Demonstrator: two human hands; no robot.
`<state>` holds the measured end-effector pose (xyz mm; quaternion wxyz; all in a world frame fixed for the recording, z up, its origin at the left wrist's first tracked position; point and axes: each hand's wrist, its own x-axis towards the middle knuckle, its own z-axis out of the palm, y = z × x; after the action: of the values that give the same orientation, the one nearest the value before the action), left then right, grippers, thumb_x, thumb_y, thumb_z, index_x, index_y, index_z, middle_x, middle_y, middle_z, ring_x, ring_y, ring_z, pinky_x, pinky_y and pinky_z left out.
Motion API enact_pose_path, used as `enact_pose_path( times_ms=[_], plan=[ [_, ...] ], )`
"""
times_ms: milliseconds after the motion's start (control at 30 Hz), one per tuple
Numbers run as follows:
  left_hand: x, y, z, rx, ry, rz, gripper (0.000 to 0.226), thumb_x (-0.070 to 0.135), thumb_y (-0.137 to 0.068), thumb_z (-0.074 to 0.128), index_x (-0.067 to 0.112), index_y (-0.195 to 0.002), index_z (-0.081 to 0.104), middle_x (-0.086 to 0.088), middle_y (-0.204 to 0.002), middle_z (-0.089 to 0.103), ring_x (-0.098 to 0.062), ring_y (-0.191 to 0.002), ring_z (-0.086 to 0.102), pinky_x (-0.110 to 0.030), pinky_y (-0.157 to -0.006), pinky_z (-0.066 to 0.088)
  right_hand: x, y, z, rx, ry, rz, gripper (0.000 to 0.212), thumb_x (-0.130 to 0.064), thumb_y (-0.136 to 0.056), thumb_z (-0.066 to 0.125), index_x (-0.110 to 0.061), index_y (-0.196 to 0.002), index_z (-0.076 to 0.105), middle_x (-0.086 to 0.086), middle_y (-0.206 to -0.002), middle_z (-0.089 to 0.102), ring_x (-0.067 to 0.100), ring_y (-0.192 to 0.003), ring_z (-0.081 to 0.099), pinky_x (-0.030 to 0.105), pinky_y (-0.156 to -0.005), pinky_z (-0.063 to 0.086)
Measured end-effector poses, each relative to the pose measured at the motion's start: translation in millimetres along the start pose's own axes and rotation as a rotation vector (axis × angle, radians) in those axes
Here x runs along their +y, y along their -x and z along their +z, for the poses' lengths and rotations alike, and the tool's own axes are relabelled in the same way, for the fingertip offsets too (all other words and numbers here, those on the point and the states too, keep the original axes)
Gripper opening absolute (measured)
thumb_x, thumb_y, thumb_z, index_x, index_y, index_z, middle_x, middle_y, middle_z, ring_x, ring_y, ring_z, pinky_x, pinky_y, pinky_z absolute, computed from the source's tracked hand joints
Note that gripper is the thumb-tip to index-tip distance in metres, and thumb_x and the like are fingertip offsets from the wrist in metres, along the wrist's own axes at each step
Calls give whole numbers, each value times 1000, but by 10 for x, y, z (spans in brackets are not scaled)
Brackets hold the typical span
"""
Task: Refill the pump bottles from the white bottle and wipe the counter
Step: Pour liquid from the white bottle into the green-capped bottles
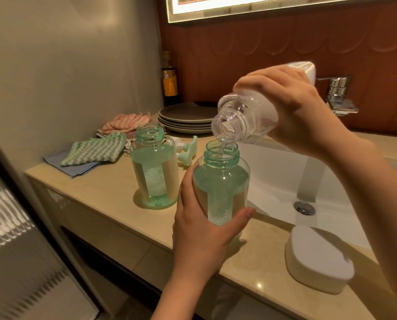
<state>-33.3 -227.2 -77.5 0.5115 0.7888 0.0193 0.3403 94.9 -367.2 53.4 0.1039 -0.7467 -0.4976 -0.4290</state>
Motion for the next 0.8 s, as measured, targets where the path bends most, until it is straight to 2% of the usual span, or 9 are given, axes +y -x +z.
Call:
enact_pose_path(
  times_ms=[167, 267, 333, 467, 600, 800],
  plan=[
    [11, -1, -3, -2, 2, -17, 91, 71, -49, 68, 70, -123, 14, 26, -137, 41, 8, -123, 39, -3, -90, 30, 3, -8, -5, -1, 8, -3, 55, -16, -71, 77, -8, -121, 56, 13, -119, 60, 34, -108, 54, 38, -91, 31],
    [14, 0, -2, -3, -3, -11, 91, 71, -49, 68, 69, -124, 15, 25, -137, 41, 6, -124, 39, -12, -94, 34, 3, -11, -6, -2, 11, -3, 56, -14, -70, 79, -8, -121, 56, 13, -120, 60, 34, -109, 54, 39, -91, 32],
    [16, 2, 1, -3, -1, -11, 93, 70, -49, 68, 63, -128, 19, 24, -137, 42, 4, -124, 40, -19, -96, 35, -1, -10, -7, -1, 10, -4, 56, -14, -71, 78, -8, -122, 56, 13, -120, 60, 34, -109, 54, 41, -92, 33],
    [26, 8, 2, -4, 5, -32, 97, 71, -47, 67, 58, -130, 19, 22, -137, 42, 4, -123, 40, -16, -93, 34, -2, -11, -14, 0, 10, -2, 54, -13, -72, 77, -8, -122, 56, 13, -119, 60, 34, -109, 53, 38, -91, 32],
    [29, 9, -1, -1, -4, -27, 97, 71, -48, 67, 55, -131, 20, 21, -138, 43, 1, -124, 41, -23, -97, 36, -6, -12, -17, -5, 15, -2, 56, -13, -71, 78, -8, -122, 55, 13, -119, 60, 34, -109, 53, 38, -91, 31],
    [34, 6, 0, -7, -3, -35, 97, 71, -47, 68, 57, -131, 19, 22, -138, 42, 0, -125, 41, -25, -98, 37, -16, -15, -26, -6, 26, -9, 57, -10, -69, 78, -8, -121, 55, 14, -119, 60, 35, -109, 53, 38, -91, 30]
  ],
)
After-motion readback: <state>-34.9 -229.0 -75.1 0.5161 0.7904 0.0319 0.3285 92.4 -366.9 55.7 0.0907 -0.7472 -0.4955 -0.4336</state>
